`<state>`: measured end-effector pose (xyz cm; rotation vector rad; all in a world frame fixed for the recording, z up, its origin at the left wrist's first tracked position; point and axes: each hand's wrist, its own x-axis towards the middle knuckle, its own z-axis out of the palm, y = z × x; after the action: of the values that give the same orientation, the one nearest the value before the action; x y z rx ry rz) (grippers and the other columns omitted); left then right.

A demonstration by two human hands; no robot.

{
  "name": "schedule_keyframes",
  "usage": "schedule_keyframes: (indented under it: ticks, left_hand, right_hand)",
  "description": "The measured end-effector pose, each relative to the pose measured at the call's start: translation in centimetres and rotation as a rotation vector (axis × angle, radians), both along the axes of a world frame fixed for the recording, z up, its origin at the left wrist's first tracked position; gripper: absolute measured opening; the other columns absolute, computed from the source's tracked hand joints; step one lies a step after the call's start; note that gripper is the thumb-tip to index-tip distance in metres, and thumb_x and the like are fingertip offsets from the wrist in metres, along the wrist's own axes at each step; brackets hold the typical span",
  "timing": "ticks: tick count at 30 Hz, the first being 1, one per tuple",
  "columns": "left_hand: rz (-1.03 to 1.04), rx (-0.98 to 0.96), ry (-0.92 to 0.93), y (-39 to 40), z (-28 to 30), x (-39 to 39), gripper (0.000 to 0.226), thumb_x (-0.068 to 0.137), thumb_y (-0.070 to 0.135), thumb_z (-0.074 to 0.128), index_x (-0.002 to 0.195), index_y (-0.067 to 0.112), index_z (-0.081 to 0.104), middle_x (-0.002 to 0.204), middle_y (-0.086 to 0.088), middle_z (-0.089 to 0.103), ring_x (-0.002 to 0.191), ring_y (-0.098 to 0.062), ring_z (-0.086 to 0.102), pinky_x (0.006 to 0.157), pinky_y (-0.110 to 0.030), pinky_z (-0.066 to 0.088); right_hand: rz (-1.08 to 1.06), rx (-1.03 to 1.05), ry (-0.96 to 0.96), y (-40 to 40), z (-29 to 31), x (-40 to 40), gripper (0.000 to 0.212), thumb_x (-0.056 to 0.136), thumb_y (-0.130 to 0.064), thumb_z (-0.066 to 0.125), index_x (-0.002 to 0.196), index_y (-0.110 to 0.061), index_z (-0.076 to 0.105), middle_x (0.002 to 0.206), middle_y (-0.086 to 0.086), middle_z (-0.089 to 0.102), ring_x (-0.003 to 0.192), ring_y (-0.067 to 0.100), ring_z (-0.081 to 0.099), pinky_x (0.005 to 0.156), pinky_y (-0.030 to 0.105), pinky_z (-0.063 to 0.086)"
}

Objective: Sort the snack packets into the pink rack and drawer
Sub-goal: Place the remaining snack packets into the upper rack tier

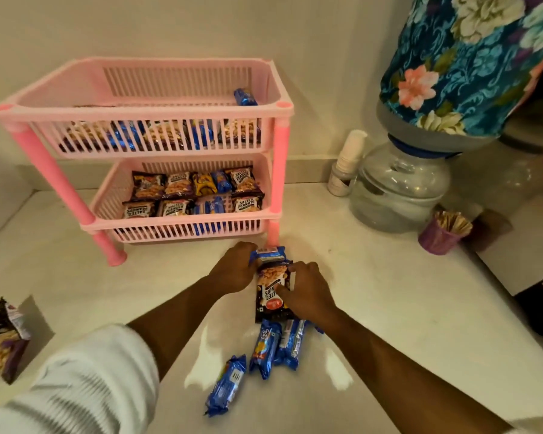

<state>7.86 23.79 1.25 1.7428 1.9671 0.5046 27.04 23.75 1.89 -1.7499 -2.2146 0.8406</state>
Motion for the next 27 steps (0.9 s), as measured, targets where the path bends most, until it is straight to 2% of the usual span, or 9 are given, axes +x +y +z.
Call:
schedule_keyframes:
  ticks: [2, 5, 9, 15, 20, 24, 27]
  left_hand:
    - [-0.063, -0.056, 0.033, 0.8, -0.9, 0.3, 0.045, 0.095, 0.014, 0.054, 0.139, 0.009, 0.047, 0.143, -0.015, 0.047, 0.128, -0.031, 0.049, 0.108, -0.04, 0.041]
    - [-0.091, -0.082, 0.122, 1.6, -2.3, 0.2, 0.06, 0.09, 0.008, 0.055, 0.147, 0.015, 0.037, 0.154, -0.009, 0.035, 0.135, -0.031, 0.041, 0.112, -0.046, 0.038]
    - [0.02, -0.056, 0.092, 1.9, -4.2, -0.1, 0.056, 0.091, 0.01, 0.053, 0.144, 0.021, 0.038, 0.146, -0.006, 0.045, 0.125, -0.029, 0.049, 0.101, -0.046, 0.046]
    - [0.119, -0.06, 0.108, 2.4, -4.7, 0.0, 0.039, 0.09, 0.026, 0.06, 0.124, 0.021, 0.041, 0.118, -0.009, 0.058, 0.108, -0.028, 0.054, 0.085, -0.043, 0.049]
    - [0.188, -0.018, -0.078, 2.2, -4.2, -0.4, 0.037, 0.083, 0.012, 0.069, 0.107, 0.018, 0.042, 0.114, -0.012, 0.063, 0.103, -0.025, 0.062, 0.078, -0.04, 0.055]
    - [0.276, 0.047, -0.185, 0.4, -3.6, -1.4, 0.041, 0.081, 0.008, 0.071, 0.115, 0.013, 0.048, 0.113, -0.01, 0.065, 0.102, -0.026, 0.065, 0.075, -0.032, 0.051]
    - [0.339, 0.041, -0.265, -1.3, -2.7, -2.0, 0.057, 0.083, 0.006, 0.072, 0.134, 0.014, 0.049, 0.119, -0.011, 0.064, 0.105, -0.026, 0.064, 0.08, -0.027, 0.051]
  right_hand:
    - [-0.004, 0.048, -0.111, 0.0, -1.0, -0.3, 0.058, 0.083, -0.056, 0.065, 0.125, -0.018, 0.055, 0.121, 0.007, 0.055, 0.115, 0.026, 0.052, 0.093, 0.037, 0.048]
    - [0.004, 0.143, -0.283, 0.1, -2.0, -0.5, 0.057, 0.084, -0.068, 0.055, 0.112, -0.018, 0.06, 0.114, 0.006, 0.062, 0.111, 0.026, 0.052, 0.087, 0.037, 0.046]
    - [0.002, 0.162, -0.365, 0.1, -3.4, -0.8, 0.062, 0.083, -0.076, 0.049, 0.105, -0.019, 0.063, 0.11, 0.004, 0.063, 0.109, 0.025, 0.051, 0.085, 0.037, 0.042]
    - [-0.067, 0.147, -0.342, 0.2, -4.3, -1.5, 0.056, 0.081, -0.075, 0.052, 0.099, -0.024, 0.065, 0.106, -0.002, 0.065, 0.108, 0.023, 0.05, 0.083, 0.038, 0.038]
    - [-0.098, 0.121, -0.242, 0.5, -3.6, -1.8, 0.044, 0.079, -0.067, 0.06, 0.096, -0.027, 0.069, 0.098, -0.008, 0.068, 0.11, 0.02, 0.05, 0.082, 0.039, 0.033]
    - [-0.149, 0.099, -0.09, 0.5, -3.0, -1.6, 0.038, 0.08, -0.061, 0.067, 0.105, -0.033, 0.07, 0.103, -0.013, 0.069, 0.114, 0.014, 0.052, 0.09, 0.037, 0.032]
    - [-0.153, 0.102, 0.037, 0.2, -2.5, -1.3, 0.034, 0.078, -0.058, 0.073, 0.099, -0.031, 0.07, 0.095, -0.013, 0.072, 0.099, 0.012, 0.064, 0.084, 0.033, 0.038]
